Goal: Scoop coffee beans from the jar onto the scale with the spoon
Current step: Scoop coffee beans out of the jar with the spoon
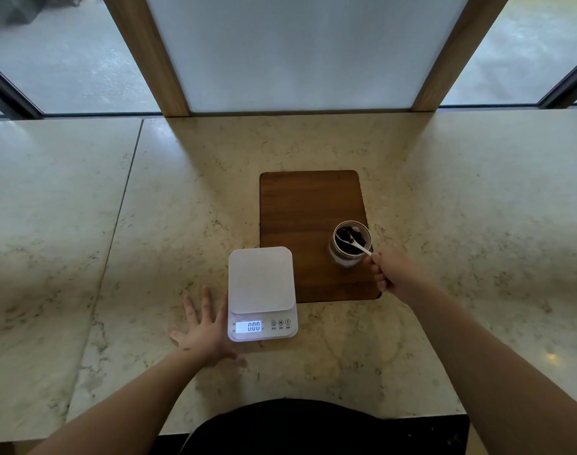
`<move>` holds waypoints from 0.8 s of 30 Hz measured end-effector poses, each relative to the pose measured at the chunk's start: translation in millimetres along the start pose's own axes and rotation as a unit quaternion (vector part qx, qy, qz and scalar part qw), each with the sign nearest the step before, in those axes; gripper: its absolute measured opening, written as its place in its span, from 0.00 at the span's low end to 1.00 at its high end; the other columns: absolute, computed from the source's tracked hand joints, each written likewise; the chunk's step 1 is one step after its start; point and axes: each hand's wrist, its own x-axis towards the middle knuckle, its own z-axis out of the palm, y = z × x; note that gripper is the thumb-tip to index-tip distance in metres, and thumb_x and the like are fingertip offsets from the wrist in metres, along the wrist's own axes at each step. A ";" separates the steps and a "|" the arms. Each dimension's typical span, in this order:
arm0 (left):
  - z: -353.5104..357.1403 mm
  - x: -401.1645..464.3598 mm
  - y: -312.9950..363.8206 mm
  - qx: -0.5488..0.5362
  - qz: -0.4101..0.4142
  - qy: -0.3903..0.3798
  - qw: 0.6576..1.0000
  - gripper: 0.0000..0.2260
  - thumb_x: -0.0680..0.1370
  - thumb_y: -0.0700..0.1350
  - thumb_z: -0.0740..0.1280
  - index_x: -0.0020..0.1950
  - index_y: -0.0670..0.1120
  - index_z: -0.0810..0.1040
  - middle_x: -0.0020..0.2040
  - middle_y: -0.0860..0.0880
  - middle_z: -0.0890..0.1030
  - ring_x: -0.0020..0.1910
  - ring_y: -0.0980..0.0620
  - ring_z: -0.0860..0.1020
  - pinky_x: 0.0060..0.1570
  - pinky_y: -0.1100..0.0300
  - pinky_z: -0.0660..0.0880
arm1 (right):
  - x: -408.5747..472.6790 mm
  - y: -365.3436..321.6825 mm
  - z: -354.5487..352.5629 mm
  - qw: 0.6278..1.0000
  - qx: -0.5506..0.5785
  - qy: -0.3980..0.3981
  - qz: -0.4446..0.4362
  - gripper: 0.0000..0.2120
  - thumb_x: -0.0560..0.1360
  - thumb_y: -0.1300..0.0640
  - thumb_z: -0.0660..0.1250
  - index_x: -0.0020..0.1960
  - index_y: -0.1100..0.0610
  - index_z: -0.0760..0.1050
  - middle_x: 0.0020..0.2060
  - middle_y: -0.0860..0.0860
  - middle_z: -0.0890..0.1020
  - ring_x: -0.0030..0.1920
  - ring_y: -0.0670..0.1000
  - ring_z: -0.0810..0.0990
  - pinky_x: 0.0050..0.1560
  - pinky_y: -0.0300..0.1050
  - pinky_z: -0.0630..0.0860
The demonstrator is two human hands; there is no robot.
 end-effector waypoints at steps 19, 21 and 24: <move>0.2 -0.7 0.4 0.003 -0.009 -0.001 1.000 0.66 0.62 0.77 0.72 0.72 0.59 0.20 0.71 0.47 0.15 0.69 0.34 0.17 0.67 0.16 0.45 | -11.7 6.7 -8.1 0.997 0.073 -0.007 -0.015 0.14 0.82 0.61 0.51 0.41 0.58 0.71 0.26 0.49 0.64 0.18 0.44 0.60 0.18 0.34 0.57; 0.8 -0.6 0.0 -0.001 -0.004 0.001 1.000 0.66 0.62 0.77 0.73 0.71 0.60 0.20 0.72 0.47 0.15 0.69 0.34 0.17 0.67 0.16 0.45 | -13.5 6.8 -8.7 0.997 0.072 -0.006 -0.015 0.14 0.81 0.61 0.51 0.41 0.58 0.71 0.25 0.49 0.64 0.19 0.45 0.60 0.18 0.34 0.57; 2.4 1.1 -1.6 0.000 -0.001 0.006 1.000 0.66 0.62 0.76 0.73 0.70 0.61 0.19 0.71 0.47 0.14 0.69 0.35 0.16 0.66 0.15 0.45 | -16.1 4.8 -8.2 0.997 0.069 -0.004 -0.016 0.14 0.81 0.62 0.52 0.40 0.58 0.71 0.24 0.49 0.65 0.19 0.45 0.61 0.18 0.33 0.57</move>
